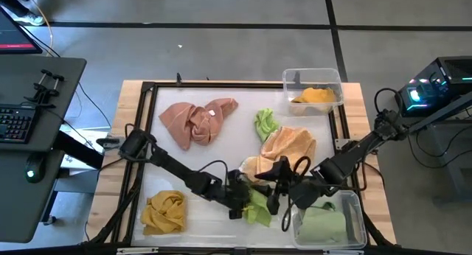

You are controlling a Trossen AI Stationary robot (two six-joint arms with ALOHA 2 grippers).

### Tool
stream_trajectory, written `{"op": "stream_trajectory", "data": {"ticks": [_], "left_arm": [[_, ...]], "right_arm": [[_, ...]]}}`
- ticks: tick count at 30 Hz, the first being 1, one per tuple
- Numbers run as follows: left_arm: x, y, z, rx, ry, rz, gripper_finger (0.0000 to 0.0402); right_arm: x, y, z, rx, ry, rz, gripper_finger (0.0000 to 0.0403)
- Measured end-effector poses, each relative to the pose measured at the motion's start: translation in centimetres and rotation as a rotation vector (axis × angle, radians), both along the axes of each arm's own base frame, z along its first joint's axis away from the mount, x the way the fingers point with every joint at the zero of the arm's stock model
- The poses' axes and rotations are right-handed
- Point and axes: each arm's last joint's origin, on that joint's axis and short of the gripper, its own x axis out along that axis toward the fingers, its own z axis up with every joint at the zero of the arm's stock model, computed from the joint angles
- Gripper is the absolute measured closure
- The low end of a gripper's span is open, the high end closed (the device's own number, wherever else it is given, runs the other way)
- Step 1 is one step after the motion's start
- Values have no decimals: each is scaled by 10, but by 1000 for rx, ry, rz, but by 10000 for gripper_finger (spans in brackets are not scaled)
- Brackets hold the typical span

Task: Sort towels by color in basket
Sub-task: Put the bottom light green towel into the bottom transparent bin

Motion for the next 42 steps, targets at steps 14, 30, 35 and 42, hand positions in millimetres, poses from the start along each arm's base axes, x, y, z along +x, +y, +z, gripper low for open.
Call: {"op": "stream_trajectory", "data": {"ticks": [14, 30, 35, 42], "left_arm": [[-40, -6, 64, -111, 27, 234, 387], [-74, 29, 214, -70, -497, 81, 399], [-63, 43, 221, -100, -580, 97, 400], [-62, 48, 221, -109, -580, 79, 363]], "right_arm": [[-21, 4, -22, -79, 214, -17, 231], [28, -22, 14, -335, -100, 197, 231], [37, -41, 18, -332, -120, 151, 233], [38, -44, 16, -259, -97, 199, 307]]}}
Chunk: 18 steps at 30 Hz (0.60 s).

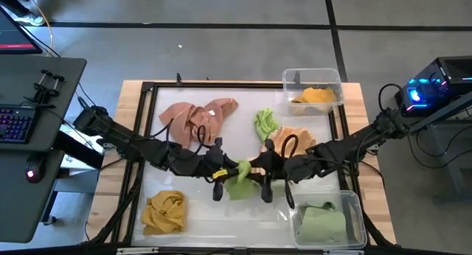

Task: Sort towels by color in basket
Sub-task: Put the bottom light green towel into the bottom transparent bin

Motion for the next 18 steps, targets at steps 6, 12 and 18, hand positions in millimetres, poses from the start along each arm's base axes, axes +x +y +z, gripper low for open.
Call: {"op": "stream_trajectory", "data": {"ticks": [6, 12, 18], "left_arm": [[1, 2, -1, -35, 19, 32, 324], [-3, 3, -12, -112, 116, 70, 323], [-6, -1, -15, -199, 149, 83, 323]], "right_arm": [[-22, 4, 4, 104, 92, 18, 379], [-85, 35, 22, 264, 188, 150, 389], [-156, 69, 9, 436, 461, 110, 389]]}}
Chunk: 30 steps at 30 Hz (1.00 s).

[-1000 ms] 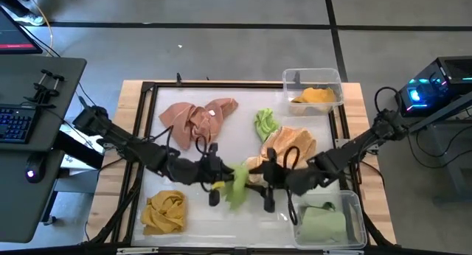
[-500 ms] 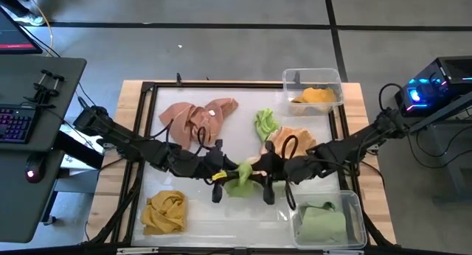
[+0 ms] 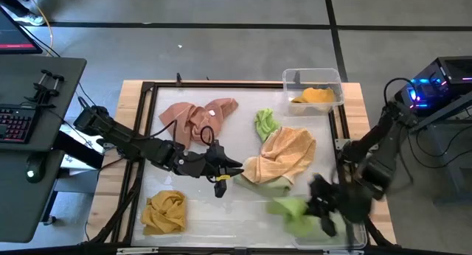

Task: Sort towels by color in basket
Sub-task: Put the bottom light green towel into the bottom transparent bin

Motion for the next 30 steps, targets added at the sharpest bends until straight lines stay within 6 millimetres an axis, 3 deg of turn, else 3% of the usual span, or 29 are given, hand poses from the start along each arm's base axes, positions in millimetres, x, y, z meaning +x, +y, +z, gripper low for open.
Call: {"op": "stream_trajectory", "data": {"ticks": [4, 9, 18, 23, 30], "left_arm": [[0, 0, 0, -2, 0, -1, 323], [0, 0, 0, -10, -6, 8, 323], [0, 0, 0, -10, -6, 8, 323], [0, 0, 0, -9, -5, 8, 323], [0, 0, 0, 11, -3, 1, 323]], "right_arm": [[-37, 17, -19, 40, 248, -60, 389], [-61, 34, -46, 1, 452, -202, 378], [-52, 59, -92, -136, 616, -329, 294], [-47, 52, -84, -51, 778, -336, 238], [-53, 44, -53, 201, 746, -342, 227]]}}
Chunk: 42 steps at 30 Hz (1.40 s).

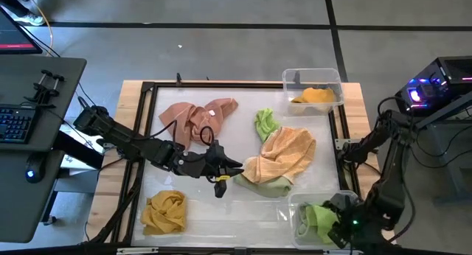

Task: Sort towels by color in basket
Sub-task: Put the bottom light green towel into the bottom transparent bin, then put the yellow patterned towel into the top transparent bin

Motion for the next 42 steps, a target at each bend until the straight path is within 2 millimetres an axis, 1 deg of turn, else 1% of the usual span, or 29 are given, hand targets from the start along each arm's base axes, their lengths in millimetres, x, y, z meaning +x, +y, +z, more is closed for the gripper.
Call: {"op": "stream_trajectory", "data": {"ticks": [3, 5, 8, 13, 17, 21, 24, 27, 30, 33, 36, 39, 40, 42], "left_arm": [[0, 0, 0, 12, 1, -4, 323], [0, 0, 0, 13, 1, -5, 323], [0, 0, 0, 13, 2, -4, 323], [0, -1, 0, 7, 2, -5, 323], [0, -1, 0, 7, 2, -5, 323], [-1, -3, 0, 4, 1, -11, 323], [-2, -5, 0, 5, 3, -17, 323], [-2, -5, 0, 6, 5, -18, 323], [-2, -5, 0, 6, 5, -18, 323], [-2, -5, 0, 4, 6, -23, 323], [-4, -7, 1, 2, 5, -37, 323], [-9, -8, 4, 3, 8, -46, 323], [-11, -6, 6, 6, 14, -46, 323], [-18, -3, 9, 19, 42, -47, 323]], "right_arm": [[2, 3, 5, 55, -52, -9, 227], [4, 3, 3, 21, -95, -32, 227], [9, 2, -6, -78, -146, -93, 233], [19, 1, -26, -213, -55, -138, 265], [25, 7, -42, -287, -28, -128, 286], [27, 15, -57, -308, 65, -94, 292], [25, 16, -60, -306, 122, -75, 288], [21, 12, -51, -267, 122, -67, 268], [16, 6, -30, -194, 55, -77, 236], [11, -3, -1, -81, -67, -102, 207], [9, -17, 25, -9, -253, -114, 190], [13, -41, 45, -63, -463, -157, 186], [16, -50, 50, -105, -513, -172, 186], [25, -68, 54, -192, -559, -179, 186]]}}
